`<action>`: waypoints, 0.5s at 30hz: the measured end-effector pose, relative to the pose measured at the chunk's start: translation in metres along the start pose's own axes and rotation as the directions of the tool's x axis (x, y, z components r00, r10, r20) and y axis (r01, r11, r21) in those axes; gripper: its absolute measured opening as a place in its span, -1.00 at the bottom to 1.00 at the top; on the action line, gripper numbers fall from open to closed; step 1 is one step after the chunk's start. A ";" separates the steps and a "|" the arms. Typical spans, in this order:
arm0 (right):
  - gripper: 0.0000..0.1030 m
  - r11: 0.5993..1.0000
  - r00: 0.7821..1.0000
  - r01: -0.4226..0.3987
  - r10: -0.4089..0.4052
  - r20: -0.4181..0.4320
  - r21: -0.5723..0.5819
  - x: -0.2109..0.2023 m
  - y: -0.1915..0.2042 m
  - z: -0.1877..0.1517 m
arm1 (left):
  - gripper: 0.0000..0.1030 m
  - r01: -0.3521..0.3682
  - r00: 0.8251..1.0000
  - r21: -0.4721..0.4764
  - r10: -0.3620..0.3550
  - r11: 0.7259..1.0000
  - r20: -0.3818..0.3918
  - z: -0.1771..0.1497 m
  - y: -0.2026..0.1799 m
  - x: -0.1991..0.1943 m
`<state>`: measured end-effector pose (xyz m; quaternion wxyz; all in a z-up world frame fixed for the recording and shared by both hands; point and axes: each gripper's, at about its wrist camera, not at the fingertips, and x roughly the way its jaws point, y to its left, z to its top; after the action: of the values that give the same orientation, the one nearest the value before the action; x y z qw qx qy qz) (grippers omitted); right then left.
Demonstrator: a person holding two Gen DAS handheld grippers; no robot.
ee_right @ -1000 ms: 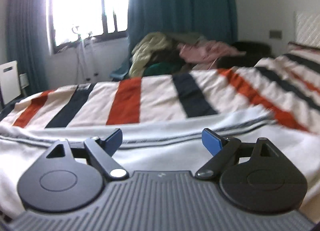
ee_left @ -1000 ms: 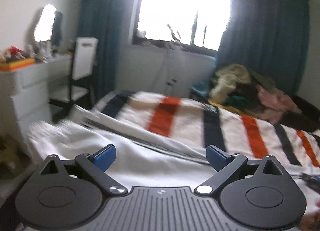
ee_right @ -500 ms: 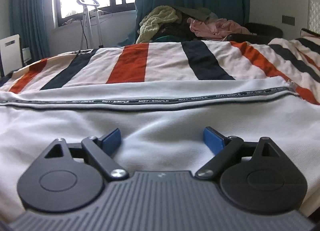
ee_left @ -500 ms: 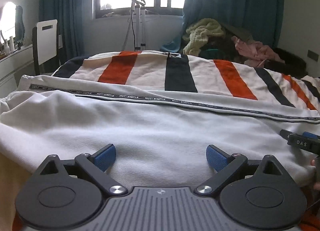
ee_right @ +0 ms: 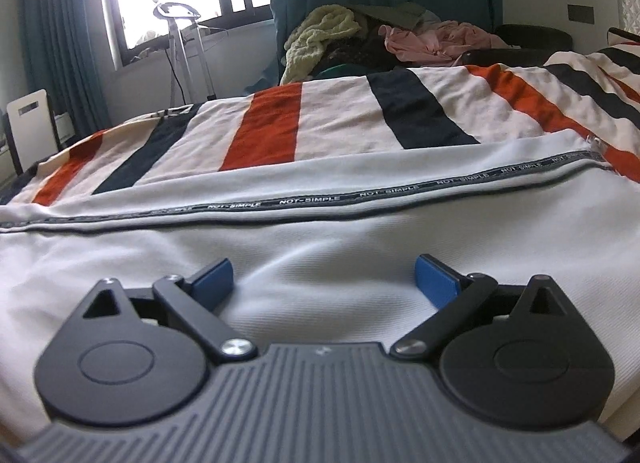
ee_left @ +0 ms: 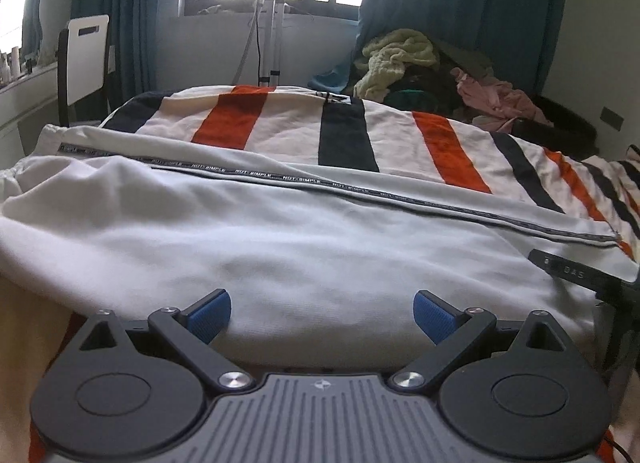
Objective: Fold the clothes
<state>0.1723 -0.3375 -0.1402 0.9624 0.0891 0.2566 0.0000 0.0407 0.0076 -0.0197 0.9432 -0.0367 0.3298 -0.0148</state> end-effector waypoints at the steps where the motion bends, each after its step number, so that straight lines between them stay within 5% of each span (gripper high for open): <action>1: 0.93 1.000 1.000 -0.001 0.001 0.000 0.001 0.000 0.000 0.000 | 0.93 0.005 1.000 0.006 -0.005 1.000 0.003 0.000 0.000 -0.003; 10: 0.93 1.000 1.000 0.001 -0.001 0.000 0.002 0.000 0.000 0.000 | 0.98 0.109 0.990 -0.075 -0.102 0.991 0.101 0.005 0.001 -0.040; 15: 0.93 1.000 1.000 0.001 -0.001 0.000 0.002 0.000 0.000 0.000 | 0.98 0.122 0.991 -0.084 -0.117 0.989 0.066 0.002 -0.001 -0.038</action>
<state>0.1725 -0.3376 -0.1399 0.9623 0.0897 0.2568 -0.0006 0.0119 0.0084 0.0057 0.9477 -0.0982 0.2985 -0.0558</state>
